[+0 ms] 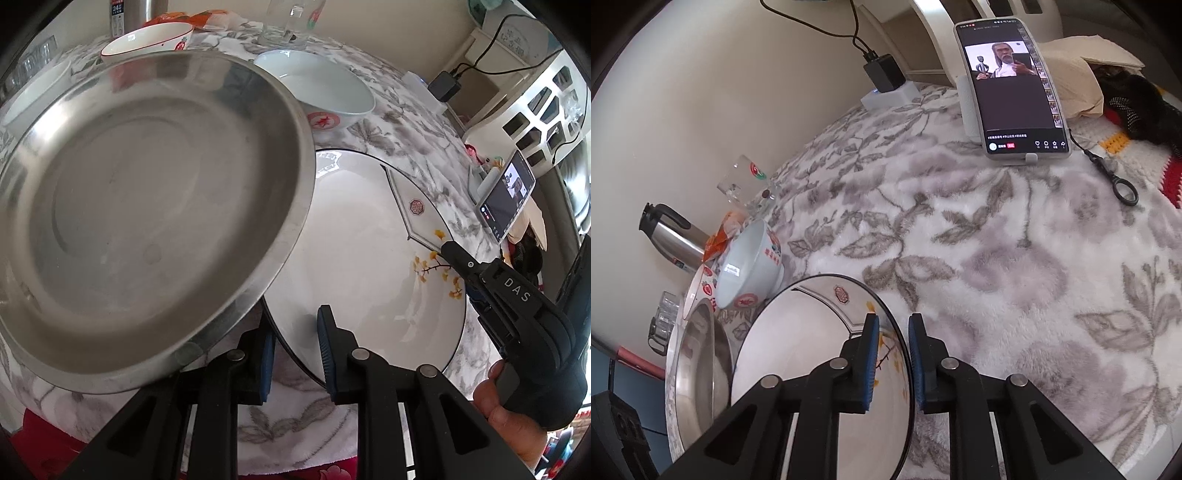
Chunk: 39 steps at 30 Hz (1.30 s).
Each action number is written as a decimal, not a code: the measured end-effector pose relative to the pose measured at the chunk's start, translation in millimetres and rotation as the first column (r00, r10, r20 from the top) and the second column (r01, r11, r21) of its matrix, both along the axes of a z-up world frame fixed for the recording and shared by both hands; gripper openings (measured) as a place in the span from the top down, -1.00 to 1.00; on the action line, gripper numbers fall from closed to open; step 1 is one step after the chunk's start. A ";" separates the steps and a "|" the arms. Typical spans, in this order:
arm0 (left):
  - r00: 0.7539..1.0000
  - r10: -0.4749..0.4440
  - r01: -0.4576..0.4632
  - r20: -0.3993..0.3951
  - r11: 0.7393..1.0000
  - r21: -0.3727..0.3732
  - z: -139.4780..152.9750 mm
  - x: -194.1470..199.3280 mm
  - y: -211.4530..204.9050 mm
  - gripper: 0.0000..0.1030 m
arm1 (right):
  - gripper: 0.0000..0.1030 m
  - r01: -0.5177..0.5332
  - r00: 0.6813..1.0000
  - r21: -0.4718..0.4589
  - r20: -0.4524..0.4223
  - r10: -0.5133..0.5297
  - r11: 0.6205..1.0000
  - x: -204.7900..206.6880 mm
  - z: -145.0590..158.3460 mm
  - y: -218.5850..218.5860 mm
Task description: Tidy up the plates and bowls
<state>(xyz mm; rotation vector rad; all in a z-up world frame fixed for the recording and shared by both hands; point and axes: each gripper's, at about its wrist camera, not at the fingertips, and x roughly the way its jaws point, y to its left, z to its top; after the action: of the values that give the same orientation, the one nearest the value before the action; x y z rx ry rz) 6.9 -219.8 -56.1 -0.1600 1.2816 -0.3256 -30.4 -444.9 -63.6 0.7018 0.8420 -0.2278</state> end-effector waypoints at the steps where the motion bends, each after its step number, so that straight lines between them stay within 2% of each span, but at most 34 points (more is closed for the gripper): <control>1: 1.000 0.002 -0.002 -0.007 1.000 -0.005 -1.3 0.5 1.2 0.55 | 0.66 0.000 1.000 0.001 -0.001 0.000 1.000 0.0 -0.2 -0.3; 4: 0.999 0.003 -0.003 -0.032 1.000 -0.014 -6.1 0.3 1.2 0.55 | 0.66 0.000 1.000 -0.006 -0.011 0.000 1.000 1.4 -1.6 0.0; 19: 0.998 0.064 -0.063 0.005 0.998 -0.028 -10.5 9.4 3.5 0.55 | 0.61 -0.017 1.000 0.013 -0.023 0.017 1.000 7.2 -7.8 0.3; 25: 0.999 0.035 -0.036 0.039 0.999 0.004 -4.6 4.8 -2.1 0.55 | 0.65 -0.010 1.000 0.014 -0.003 0.010 1.000 -0.1 -1.0 -3.3; 28: 0.997 0.007 -0.008 0.078 1.000 0.010 3.5 -0.5 -6.9 0.54 | 0.65 -0.006 1.000 -0.012 0.011 0.006 1.000 -7.4 6.4 -6.2; 32: 0.988 -0.038 0.034 0.147 0.999 0.031 16.8 -5.4 -15.2 0.54 | 0.65 0.006 1.000 0.000 0.028 -0.006 1.000 -15.6 8.8 -12.1; 39: 0.990 -0.066 0.064 0.127 0.998 0.013 15.9 -8.9 -20.1 0.53 | 0.65 0.023 0.999 -0.021 0.044 -0.022 1.000 -27.2 14.8 -18.0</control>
<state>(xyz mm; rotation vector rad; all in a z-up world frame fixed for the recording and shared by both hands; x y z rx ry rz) -2.0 -239.9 -40.2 -0.0887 1.1635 -0.3803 -57.7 -463.0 -48.8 0.6942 0.7893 -0.2405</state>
